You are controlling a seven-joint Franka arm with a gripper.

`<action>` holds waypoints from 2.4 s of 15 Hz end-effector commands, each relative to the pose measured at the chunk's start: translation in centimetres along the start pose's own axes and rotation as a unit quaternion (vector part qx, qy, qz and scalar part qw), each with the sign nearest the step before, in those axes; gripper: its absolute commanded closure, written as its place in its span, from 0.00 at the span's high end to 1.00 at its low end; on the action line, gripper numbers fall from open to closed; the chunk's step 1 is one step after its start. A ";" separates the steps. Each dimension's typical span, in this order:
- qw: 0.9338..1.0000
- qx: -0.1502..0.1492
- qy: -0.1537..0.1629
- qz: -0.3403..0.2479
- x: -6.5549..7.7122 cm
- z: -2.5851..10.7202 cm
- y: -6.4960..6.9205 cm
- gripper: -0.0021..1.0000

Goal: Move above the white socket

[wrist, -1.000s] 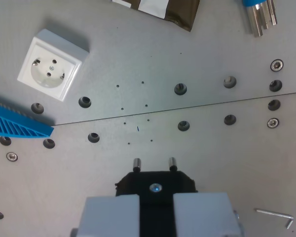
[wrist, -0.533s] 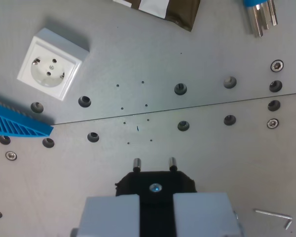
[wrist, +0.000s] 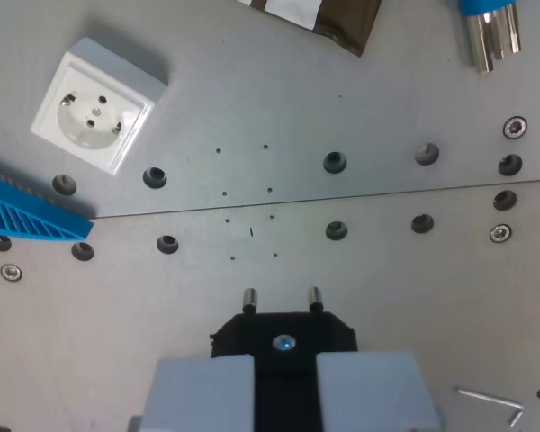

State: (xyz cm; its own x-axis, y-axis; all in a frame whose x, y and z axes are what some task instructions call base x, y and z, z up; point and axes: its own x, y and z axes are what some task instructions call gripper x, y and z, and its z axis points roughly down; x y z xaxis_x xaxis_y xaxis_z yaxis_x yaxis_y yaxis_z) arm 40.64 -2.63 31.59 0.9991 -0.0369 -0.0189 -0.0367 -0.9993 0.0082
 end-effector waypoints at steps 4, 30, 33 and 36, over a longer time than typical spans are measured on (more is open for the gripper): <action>0.993 0.000 0.048 -0.107 -0.4 2.7 -1.1 0.00; 0.918 -0.009 0.052 -0.392 -1.0 15.1 -8.5 0.00; 0.911 -0.013 0.052 -0.409 -0.9 16.5 -9.3 0.00; 0.905 -0.018 0.052 -0.422 -0.9 17.8 -9.8 0.00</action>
State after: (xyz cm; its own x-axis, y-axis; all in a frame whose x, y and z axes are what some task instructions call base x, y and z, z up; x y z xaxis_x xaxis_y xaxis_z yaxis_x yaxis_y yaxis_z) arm 40.01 7.12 14.38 0.7909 0.6116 -0.0205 0.6118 -0.7910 0.0058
